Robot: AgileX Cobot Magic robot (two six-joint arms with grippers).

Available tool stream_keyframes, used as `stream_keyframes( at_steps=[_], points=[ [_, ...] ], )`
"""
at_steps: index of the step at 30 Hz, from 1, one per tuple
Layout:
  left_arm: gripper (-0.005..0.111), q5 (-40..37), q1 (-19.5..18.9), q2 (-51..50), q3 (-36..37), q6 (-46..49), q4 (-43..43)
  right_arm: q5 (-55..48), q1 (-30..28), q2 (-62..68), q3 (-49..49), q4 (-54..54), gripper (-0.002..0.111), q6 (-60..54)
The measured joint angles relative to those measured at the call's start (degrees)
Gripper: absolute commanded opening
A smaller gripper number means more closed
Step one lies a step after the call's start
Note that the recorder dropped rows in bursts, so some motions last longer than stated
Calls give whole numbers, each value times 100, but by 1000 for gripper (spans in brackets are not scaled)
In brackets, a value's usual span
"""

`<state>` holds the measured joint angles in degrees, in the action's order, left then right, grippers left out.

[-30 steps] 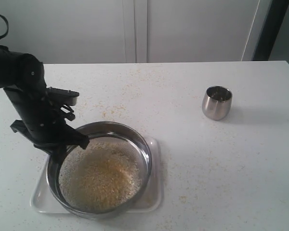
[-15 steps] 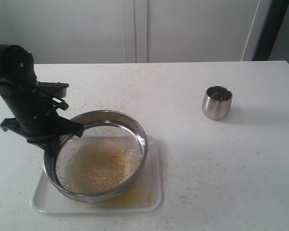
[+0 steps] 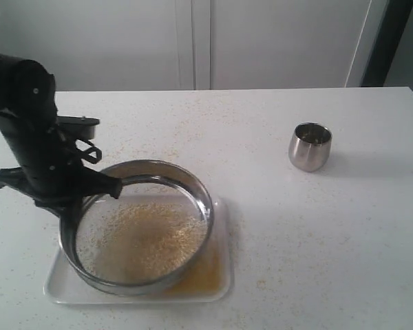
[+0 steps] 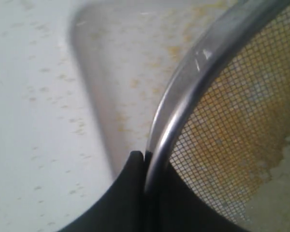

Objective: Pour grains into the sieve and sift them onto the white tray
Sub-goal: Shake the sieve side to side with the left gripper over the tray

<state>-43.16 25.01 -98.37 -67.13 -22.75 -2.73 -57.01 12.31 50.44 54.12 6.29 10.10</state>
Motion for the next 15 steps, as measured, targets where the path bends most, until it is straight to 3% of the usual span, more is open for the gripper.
stream_keyframes(
  at_steps=[2,5,8,12,15],
  points=[
    [0,-30,-245,0,0,-241,3,12,0,0,0,0,0,0],
    [0,418,-59,4,0,483,612,12,0,0,0,0,0,0],
    [0,213,-69,18,0,274,481,12,0,0,0,0,0,0],
    [0,-23,-567,18,0,-305,437,12,0,0,0,0,0,0],
    [0,31,-554,18,0,340,946,12,0,0,0,0,0,0]
  ],
)
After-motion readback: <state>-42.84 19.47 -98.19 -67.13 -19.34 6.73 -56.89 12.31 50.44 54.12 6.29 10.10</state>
